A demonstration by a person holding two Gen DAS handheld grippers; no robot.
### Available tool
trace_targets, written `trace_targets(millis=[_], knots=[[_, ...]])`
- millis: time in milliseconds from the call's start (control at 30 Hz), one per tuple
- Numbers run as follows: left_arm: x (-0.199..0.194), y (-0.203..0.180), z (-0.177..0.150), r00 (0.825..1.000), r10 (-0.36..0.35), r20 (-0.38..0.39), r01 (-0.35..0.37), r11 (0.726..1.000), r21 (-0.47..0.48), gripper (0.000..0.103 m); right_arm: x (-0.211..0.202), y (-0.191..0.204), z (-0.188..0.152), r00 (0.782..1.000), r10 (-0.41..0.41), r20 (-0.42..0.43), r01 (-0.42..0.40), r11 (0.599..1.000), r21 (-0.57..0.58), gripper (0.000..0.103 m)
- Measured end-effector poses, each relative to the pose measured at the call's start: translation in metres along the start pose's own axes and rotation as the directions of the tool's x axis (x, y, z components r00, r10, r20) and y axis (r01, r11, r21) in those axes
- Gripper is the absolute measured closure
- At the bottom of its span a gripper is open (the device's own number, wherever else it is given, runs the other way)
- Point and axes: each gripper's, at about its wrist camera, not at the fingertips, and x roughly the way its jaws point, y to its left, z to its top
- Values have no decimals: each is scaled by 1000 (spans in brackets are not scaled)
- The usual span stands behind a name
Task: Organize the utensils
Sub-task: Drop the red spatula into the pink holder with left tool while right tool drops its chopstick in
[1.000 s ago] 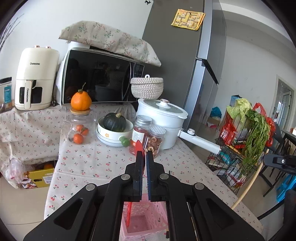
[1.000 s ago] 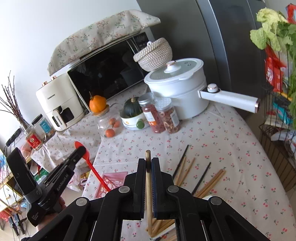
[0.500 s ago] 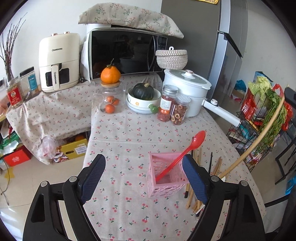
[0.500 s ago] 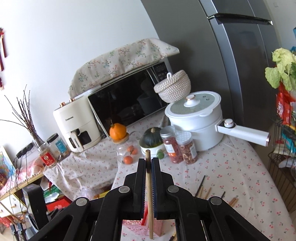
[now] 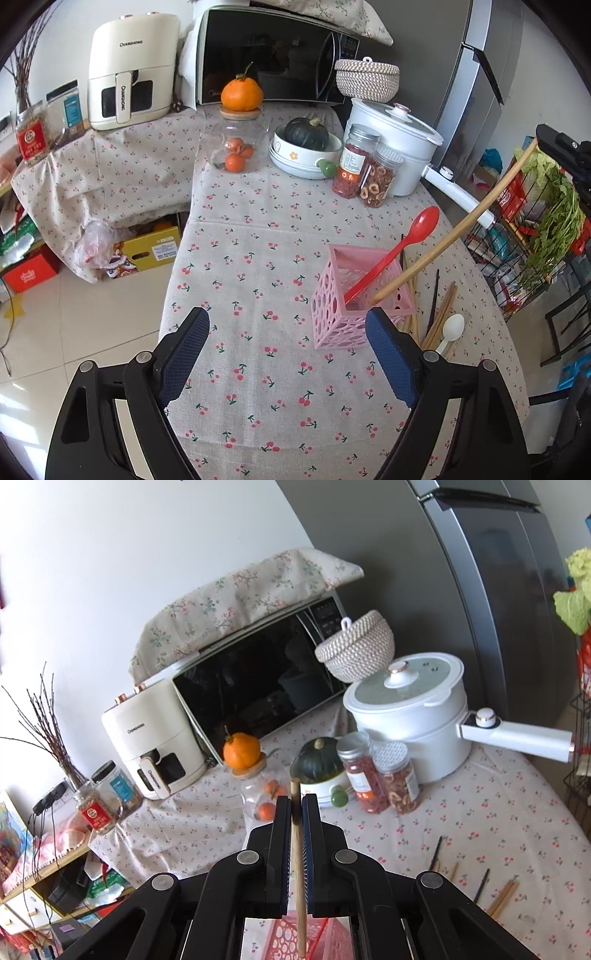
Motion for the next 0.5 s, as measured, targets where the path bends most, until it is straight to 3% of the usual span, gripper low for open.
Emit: trace_targets(millis=[300, 467, 500], knots=[[3, -3, 1, 999, -11, -40, 11, 1000, -6, 15, 43, -4, -22, 993, -23, -115, 24, 1000, 14, 98], [-5, -8, 1, 999, 33, -17, -33, 999, 24, 15, 43, -4, -27, 991, -52, -124, 52, 999, -2, 91], [-7, -10, 0, 999, 38, -12, -38, 999, 29, 15, 41, -4, -27, 990, -62, -124, 61, 998, -10, 86]])
